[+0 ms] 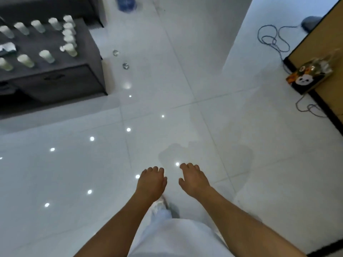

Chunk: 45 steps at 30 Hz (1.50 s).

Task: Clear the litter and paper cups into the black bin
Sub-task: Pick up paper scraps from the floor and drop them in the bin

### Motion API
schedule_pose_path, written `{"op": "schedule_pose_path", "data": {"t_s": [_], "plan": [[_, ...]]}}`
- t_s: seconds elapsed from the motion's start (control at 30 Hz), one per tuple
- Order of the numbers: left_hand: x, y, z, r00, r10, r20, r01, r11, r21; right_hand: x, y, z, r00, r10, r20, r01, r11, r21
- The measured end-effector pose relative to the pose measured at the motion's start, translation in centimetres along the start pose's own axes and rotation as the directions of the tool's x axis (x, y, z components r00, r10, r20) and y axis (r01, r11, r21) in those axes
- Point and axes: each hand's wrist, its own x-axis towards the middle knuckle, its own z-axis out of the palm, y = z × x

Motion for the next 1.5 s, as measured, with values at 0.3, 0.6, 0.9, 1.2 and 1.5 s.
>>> {"op": "schedule_pose_path", "data": {"t_s": [0.3,0.6,0.9,1.2,1.5], "plan": [[3.8,-14.3,-5.2,0.98,-0.199,-0.031,0.191,0.967,-0.171,10.8,-12.4,-3.7,0.983,-0.175,0.052,0.179,0.98,-0.086],[13.9,-21.9,-11.2,0.945,-0.323,-0.044,0.299,0.914,-0.275,24.4,-16.1,-10.3,0.975,-0.201,0.098,0.211,0.971,-0.112],[30.7,-28.5,-21.7,0.917,-0.4,-0.006,0.373,0.861,-0.346,42.4,-19.1,-22.0,0.97,-0.211,0.121,0.221,0.972,-0.079],[43.8,-35.2,-29.9,0.914,-0.405,0.028,0.383,0.84,-0.384,57.3,-21.7,-30.8,0.971,-0.189,0.145,0.201,0.977,-0.074],[59.0,-46.0,-39.9,0.947,-0.321,0.011,0.304,0.887,-0.346,73.9,-27.7,-38.9,0.988,-0.132,0.086,0.133,0.991,-0.002]]}}
